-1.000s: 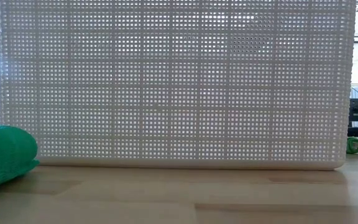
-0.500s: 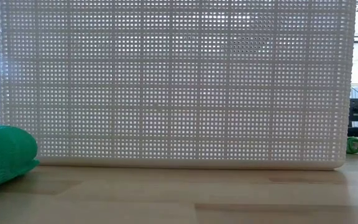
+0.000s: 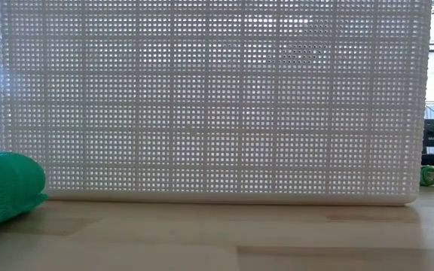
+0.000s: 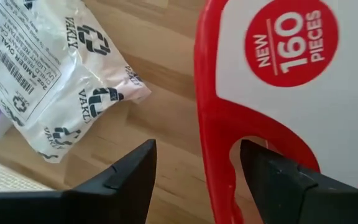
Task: Pick & place medical supplies in basket/bin
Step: Put the red first aid kit into the white bin
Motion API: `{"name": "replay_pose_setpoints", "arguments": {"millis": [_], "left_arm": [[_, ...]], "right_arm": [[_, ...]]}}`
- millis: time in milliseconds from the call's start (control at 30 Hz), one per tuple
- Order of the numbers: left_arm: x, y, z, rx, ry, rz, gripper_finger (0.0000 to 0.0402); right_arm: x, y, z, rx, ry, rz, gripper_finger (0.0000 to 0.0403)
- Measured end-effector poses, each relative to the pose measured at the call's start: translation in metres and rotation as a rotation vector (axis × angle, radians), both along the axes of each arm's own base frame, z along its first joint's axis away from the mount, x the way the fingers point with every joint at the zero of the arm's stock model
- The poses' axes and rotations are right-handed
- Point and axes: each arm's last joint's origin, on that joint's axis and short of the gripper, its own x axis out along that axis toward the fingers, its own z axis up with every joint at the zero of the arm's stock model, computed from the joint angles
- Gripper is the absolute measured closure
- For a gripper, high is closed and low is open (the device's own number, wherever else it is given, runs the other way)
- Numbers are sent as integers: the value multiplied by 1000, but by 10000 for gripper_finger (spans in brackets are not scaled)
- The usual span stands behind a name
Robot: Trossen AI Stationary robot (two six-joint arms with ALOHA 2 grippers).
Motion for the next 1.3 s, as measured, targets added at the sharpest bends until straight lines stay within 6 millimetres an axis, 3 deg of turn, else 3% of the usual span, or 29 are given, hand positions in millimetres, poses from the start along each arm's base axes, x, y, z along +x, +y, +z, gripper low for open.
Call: {"name": "replay_pose_setpoints", "arguments": {"millis": [267,633,967,1300], "left_arm": [[1,0,1,-2,-13,-7,300],[4,1,7,21,-80,-7,300],[4,1,7,28,-75,-13,300],[4,1,7,79,-35,-48,300]], "right_arm": [[0,-1,0,-16,9,2,194],[-6,2,-2,-10,89,29,287],[-12,6,-1,-4,158,184,368],[-27,17,28,-48,168,207,363]]}}
